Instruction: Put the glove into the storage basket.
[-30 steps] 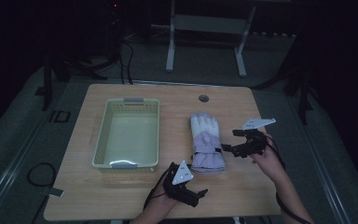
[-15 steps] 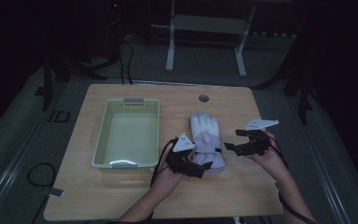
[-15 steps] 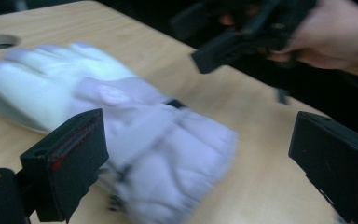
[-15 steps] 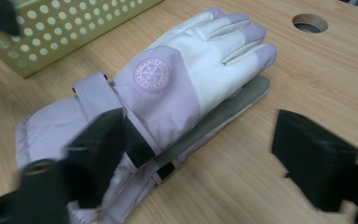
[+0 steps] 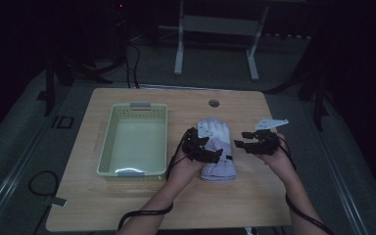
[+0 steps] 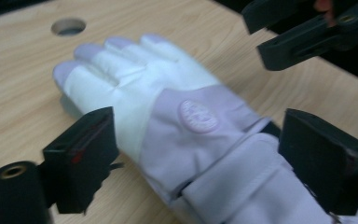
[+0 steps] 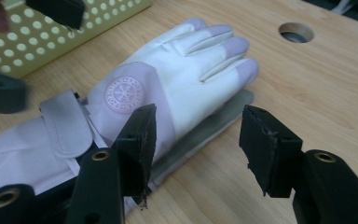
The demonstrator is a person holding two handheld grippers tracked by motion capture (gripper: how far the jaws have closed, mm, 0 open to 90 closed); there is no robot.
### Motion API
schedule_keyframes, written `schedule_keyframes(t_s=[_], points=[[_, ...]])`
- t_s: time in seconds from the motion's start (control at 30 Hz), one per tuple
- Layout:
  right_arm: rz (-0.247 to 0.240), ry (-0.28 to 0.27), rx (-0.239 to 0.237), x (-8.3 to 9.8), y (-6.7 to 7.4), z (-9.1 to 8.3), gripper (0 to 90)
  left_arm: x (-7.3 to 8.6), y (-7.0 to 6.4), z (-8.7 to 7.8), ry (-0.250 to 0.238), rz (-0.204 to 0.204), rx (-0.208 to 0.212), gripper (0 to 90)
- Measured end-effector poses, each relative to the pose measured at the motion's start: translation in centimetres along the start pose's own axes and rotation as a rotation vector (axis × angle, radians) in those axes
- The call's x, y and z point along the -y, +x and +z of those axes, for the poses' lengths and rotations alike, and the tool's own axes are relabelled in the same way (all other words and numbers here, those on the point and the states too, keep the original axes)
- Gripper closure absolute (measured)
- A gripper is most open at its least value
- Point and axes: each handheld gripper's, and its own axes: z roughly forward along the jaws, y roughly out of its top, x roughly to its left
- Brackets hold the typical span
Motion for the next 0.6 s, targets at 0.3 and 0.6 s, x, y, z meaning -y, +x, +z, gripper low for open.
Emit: schedule_keyframes(t_s=[0.3, 0.6], points=[[0.019, 0.036, -0.028, 0.6, 0.6, 2.6, 45.8, 1.0, 1.4, 2.3, 0.148, -0.106, -0.039, 14.6], [0.028, 0.102, -0.041, 2.1, 1.0, 4.5, 43.8, 0.8, 2.1, 2.6, 0.146, -0.137, -0.045, 14.6]])
